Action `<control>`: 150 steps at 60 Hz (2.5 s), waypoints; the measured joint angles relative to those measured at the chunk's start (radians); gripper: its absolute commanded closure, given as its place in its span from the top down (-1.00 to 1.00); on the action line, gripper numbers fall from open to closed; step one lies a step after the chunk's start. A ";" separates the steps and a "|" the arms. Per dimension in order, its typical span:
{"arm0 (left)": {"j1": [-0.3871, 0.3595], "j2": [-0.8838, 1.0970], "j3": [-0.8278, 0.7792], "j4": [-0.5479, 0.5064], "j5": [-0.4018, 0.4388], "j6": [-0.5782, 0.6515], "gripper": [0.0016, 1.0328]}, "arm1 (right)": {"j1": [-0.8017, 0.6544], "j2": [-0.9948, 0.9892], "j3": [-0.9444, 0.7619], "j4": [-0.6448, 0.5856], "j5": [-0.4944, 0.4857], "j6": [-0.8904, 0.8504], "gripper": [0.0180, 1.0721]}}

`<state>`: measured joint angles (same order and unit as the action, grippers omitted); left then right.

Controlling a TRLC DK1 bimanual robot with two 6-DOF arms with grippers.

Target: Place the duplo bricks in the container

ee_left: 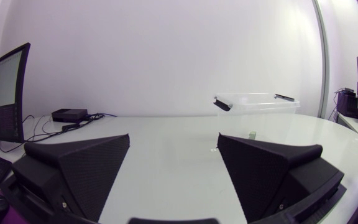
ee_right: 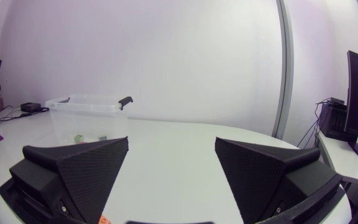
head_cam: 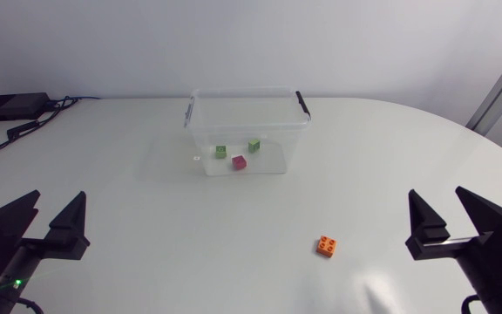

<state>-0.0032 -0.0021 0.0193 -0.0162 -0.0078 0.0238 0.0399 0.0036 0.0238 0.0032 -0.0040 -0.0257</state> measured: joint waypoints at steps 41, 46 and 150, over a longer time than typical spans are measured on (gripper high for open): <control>0.000 0.000 0.000 0.000 0.000 0.000 0.92 | 0.000 0.381 0.204 -0.048 0.090 0.050 0.92; 0.000 0.000 0.000 0.000 0.000 0.000 0.92 | -0.002 0.566 0.365 -0.124 0.093 0.053 0.92; 0.000 0.000 0.000 0.000 0.000 0.000 0.92 | 0.416 1.717 0.883 -0.686 -0.053 0.472 0.84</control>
<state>-0.0032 -0.0021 0.0193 -0.0162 -0.0078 0.0238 0.4561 1.7206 0.9070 -0.6827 -0.0570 0.4461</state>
